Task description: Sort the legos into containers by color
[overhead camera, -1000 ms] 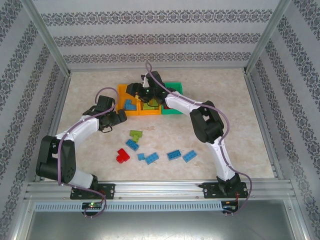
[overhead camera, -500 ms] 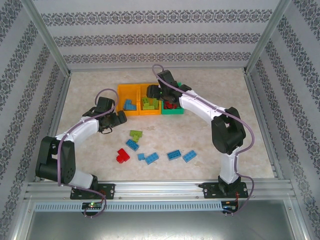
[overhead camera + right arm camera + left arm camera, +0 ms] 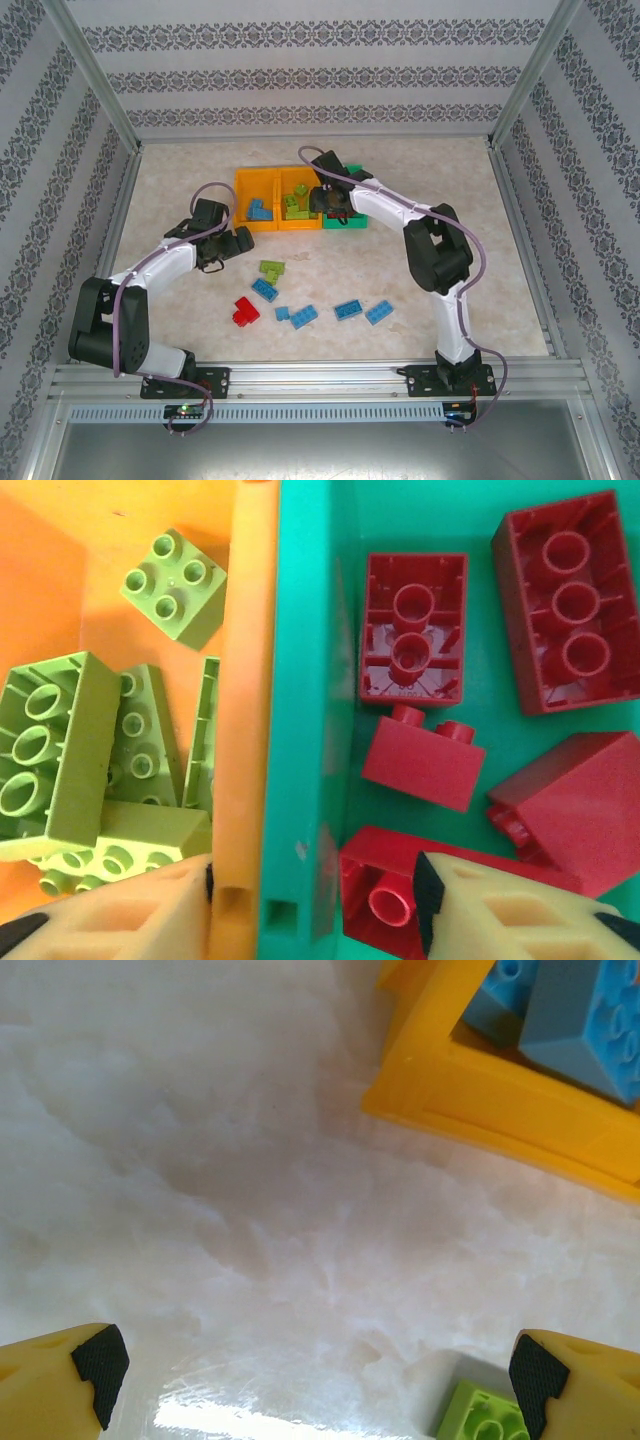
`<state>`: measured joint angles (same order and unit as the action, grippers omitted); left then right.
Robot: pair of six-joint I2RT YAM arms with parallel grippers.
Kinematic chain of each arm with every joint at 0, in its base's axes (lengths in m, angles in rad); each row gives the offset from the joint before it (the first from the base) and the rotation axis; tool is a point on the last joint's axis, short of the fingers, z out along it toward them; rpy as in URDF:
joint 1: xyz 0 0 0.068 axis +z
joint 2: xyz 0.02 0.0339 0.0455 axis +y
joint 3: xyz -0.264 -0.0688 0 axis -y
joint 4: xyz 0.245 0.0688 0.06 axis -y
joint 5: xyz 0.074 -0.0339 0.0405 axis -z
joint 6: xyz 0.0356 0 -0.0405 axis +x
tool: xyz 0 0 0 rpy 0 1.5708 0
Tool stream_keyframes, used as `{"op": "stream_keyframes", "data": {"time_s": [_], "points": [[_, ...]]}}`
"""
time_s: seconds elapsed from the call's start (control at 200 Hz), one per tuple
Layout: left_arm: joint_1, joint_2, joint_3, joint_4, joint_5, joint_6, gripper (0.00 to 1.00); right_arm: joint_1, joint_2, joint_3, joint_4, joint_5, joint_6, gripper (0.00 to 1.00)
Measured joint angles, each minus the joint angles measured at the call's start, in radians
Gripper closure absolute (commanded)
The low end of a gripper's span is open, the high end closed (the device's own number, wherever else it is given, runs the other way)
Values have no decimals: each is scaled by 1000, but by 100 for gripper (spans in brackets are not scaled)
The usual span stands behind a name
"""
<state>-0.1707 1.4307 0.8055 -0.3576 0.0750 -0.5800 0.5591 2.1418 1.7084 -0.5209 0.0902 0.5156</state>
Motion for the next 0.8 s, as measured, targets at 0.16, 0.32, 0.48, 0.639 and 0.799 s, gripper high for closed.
{"op": "stream_keyframes", "data": {"time_s": [0.16, 0.32, 0.48, 0.639, 0.799], "points": [[0, 0, -7, 0, 0, 0, 0, 6, 12, 26, -24, 13, -19, 78], [0, -2, -7, 0, 0, 0, 1, 6, -19, -24, -5, 45, -18, 81], [0, -14, -9, 0, 0, 0, 0, -1, -122, -175, 22, 58, -18, 81], [-5, -29, -35, 3, 0, -1, 0, -6, -242, -341, 48, 69, -18, 79], [-6, -70, -93, 8, 7, -5, 0, -8, -315, -433, 54, 71, -14, 73]]}}
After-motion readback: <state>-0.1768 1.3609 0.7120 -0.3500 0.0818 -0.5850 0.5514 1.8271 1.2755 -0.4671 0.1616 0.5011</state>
